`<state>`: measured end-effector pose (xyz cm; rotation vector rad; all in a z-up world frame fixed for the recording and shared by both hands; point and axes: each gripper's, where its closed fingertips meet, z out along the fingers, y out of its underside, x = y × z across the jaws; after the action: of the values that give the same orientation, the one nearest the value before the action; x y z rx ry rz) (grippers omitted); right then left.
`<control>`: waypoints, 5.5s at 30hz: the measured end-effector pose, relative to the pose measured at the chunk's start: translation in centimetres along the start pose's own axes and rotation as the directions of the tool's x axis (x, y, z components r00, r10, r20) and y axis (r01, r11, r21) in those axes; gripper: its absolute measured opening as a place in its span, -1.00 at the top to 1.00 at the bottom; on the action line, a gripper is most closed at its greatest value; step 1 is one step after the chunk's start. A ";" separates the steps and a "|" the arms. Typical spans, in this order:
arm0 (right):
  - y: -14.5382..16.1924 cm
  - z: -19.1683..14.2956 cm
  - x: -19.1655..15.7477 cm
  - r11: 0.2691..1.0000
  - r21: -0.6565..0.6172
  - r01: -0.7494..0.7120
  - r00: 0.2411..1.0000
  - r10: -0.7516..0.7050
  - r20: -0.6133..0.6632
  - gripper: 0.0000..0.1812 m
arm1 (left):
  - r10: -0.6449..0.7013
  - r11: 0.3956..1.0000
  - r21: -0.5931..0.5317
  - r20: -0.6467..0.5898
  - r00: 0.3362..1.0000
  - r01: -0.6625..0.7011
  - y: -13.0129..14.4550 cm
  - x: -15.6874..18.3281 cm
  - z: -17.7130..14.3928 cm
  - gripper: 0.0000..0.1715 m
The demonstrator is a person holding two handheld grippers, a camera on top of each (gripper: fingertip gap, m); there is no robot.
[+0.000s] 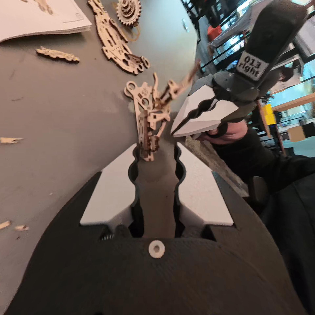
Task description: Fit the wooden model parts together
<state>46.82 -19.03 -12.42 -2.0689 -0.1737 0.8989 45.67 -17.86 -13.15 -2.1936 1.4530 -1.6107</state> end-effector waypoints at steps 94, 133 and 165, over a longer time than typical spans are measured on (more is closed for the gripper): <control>-1.3 3.7 1.1 0.982 -0.153 0.110 0.991 -0.119 -0.056 1.00 | 0.030 0.999 -0.043 0.024 0.999 -0.029 1.3 -1.4 -1.7 0.55; -2.1 6.0 0.2 0.988 -0.138 0.064 0.995 -0.074 -0.066 0.82 | 0.091 0.992 0.045 0.370 0.925 -0.116 1.8 -4.4 -6.6 0.81; -1.7 8.8 -0.1 0.949 -0.253 0.189 0.979 -0.202 -0.024 1.00 | 0.472 0.874 -0.139 0.462 0.750 -0.465 4.1 -3.7 -5.6 0.91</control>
<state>41.27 -12.23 -14.42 -2.2557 -0.4790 0.7323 38.70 -14.97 -15.42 -1.8257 1.6587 -0.8102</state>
